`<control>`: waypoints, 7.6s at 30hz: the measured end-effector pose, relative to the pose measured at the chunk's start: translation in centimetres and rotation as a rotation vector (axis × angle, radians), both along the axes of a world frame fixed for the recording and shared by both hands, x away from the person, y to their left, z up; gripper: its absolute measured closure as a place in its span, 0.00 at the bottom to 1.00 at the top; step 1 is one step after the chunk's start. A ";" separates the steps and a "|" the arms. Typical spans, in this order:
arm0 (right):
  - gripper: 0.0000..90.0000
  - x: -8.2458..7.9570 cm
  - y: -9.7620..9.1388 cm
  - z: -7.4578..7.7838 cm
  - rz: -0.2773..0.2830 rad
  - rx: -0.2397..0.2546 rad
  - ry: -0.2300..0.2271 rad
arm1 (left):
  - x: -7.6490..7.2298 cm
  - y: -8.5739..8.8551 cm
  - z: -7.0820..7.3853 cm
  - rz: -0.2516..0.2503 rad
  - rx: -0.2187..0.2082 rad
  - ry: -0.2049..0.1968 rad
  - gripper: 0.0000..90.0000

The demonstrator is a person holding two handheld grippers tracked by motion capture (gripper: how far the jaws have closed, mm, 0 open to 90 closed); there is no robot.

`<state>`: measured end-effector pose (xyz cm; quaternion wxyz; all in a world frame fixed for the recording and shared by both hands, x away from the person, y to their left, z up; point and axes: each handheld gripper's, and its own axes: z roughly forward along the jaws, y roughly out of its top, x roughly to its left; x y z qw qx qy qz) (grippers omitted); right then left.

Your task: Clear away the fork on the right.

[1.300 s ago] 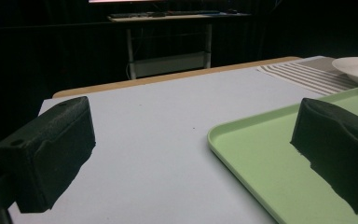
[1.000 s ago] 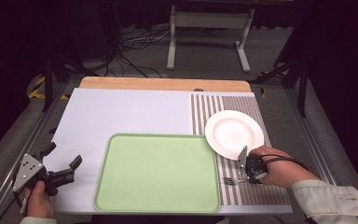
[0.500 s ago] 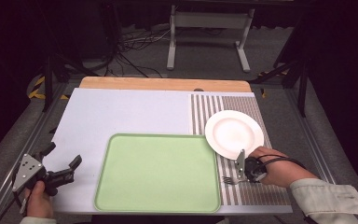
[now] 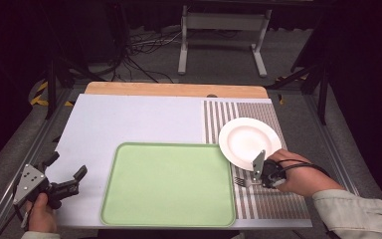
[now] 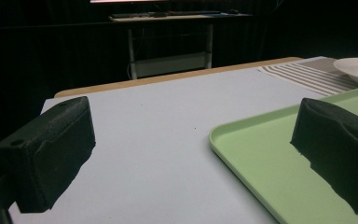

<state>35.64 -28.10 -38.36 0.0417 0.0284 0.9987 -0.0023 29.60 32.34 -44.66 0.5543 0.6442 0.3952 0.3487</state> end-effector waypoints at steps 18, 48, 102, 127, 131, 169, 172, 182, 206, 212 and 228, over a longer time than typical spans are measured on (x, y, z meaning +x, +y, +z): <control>0.94 0.0 0.7 4.2 -0.140 0.177 -0.093 | 0.0 -0.1 0.0 0.002 -0.005 0.001 0.00; 0.94 0.4 7.2 5.2 -0.615 0.443 0.008 | 0.0 0.0 0.0 0.004 -0.008 -0.002 0.00; 0.94 3.5 14.4 -2.4 -0.939 0.172 0.167 | 0.0 0.2 0.0 0.001 -0.005 -0.002 0.00; 0.85 3.6 14.7 -3.2 -0.931 0.166 0.163 | 0.0 0.2 0.0 0.000 -0.007 -0.002 0.00; 0.82 3.5 14.6 -2.8 -0.919 0.185 0.151 | 0.0 0.2 0.0 0.001 -0.008 -0.002 0.00; 1.00 4.6 17.1 -4.8 -0.228 0.598 -0.071 | 0.0 0.2 0.0 0.001 -0.007 -0.005 0.00; 1.00 4.8 17.0 -4.9 -0.231 0.587 -0.075 | 0.0 0.2 0.0 0.002 -0.010 -0.004 0.00; 1.00 5.1 16.8 -5.2 -0.245 0.569 -0.085 | 0.0 0.2 0.0 0.002 -0.011 -0.004 0.00; 1.00 6.3 13.8 -4.8 -0.351 0.537 -0.136 | 0.0 0.2 0.0 0.002 -0.008 -0.004 0.00; 1.00 6.5 13.1 -4.8 -0.380 0.534 -0.146 | 0.1 0.1 0.0 -0.002 -0.005 -0.002 0.00; 1.00 6.6 11.1 -4.7 -0.450 0.528 -0.165 | 0.6 -0.3 0.1 -0.013 -0.007 -0.004 0.00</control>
